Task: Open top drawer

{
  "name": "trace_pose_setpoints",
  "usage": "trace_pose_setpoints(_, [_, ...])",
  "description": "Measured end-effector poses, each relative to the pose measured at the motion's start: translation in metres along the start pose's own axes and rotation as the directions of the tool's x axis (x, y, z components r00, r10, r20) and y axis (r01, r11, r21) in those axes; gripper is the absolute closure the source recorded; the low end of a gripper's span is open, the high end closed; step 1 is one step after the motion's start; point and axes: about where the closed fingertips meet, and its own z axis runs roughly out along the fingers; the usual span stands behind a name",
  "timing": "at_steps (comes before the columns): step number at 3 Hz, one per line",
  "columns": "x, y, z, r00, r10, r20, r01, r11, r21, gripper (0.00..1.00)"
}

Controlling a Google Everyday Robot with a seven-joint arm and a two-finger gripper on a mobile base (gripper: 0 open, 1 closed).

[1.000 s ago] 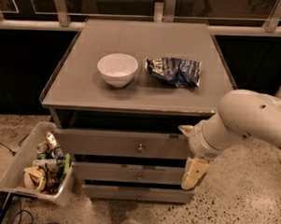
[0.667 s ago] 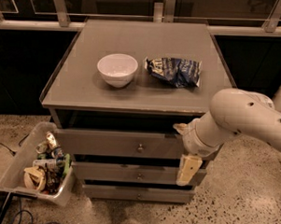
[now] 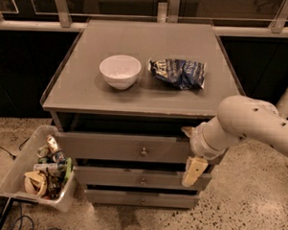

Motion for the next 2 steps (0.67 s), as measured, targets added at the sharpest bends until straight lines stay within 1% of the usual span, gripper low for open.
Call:
trace_pose_setpoints(1, [0.0446, -0.0069, 0.0133, 0.997, 0.071, 0.018, -0.072, 0.9969, 0.033, 0.00])
trace_pose_setpoints(2, [0.0447, -0.0068, 0.0137, 0.997, 0.072, 0.018, -0.072, 0.9969, 0.032, 0.00])
